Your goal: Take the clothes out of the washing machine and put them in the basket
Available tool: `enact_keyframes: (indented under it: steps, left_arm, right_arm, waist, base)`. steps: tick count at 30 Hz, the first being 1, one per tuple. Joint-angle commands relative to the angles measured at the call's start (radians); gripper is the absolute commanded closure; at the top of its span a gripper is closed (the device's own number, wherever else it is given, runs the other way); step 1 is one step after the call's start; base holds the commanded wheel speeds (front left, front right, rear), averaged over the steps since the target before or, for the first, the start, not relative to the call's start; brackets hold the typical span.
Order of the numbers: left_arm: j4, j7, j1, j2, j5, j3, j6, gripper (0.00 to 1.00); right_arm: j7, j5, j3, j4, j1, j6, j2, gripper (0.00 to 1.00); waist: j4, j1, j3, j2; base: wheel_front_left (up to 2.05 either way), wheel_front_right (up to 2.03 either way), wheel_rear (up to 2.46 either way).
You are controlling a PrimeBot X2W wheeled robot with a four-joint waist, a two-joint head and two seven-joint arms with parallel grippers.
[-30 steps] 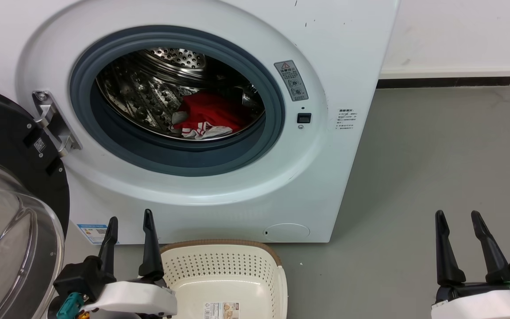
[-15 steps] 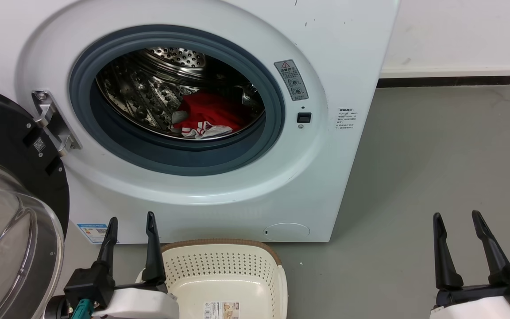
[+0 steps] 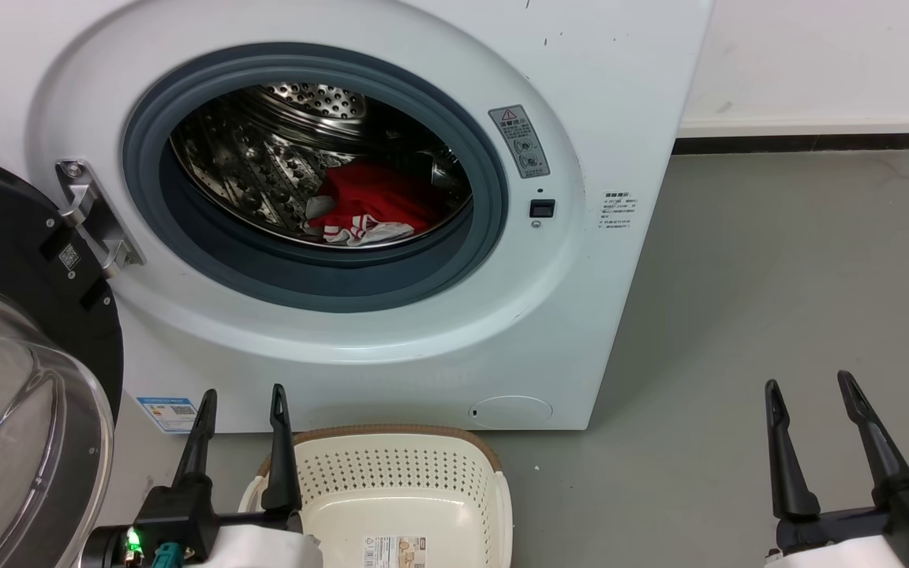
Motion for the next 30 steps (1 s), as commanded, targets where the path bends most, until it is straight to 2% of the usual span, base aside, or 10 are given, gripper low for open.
enact_keyframes:
  steps: [1, 7, 30]
  left_arm:
    - [0.000, -0.011, 0.009, 0.001, 0.023, -0.002, 0.000, 0.00]
    - [0.008, -0.017, 0.013, 0.001, 0.041, -0.003, -0.002, 0.00]
    - [0.030, -0.015, 0.017, 0.001, 0.027, 0.006, -0.006, 0.00]
  right_arm:
    - [-0.010, -0.022, 0.002, -0.009, 0.016, 0.000, -0.003, 0.00]
    - [-0.016, -0.045, 0.006, -0.016, 0.020, 0.000, -0.002, 0.00]
    - [-0.015, -0.006, 0.012, -0.006, 0.025, 0.000, -0.002, 0.00]
  waist:
    - [0.000, 0.0000, 0.000, 0.0000]
    - [0.000, 0.0000, 0.001, 0.0000]
    - [-0.002, 0.0000, -0.004, 0.0000]
  base:
    - [0.00, 0.00, 0.00]
    - [0.00, 0.00, 0.00]
    - [0.00, 0.00, 0.00]
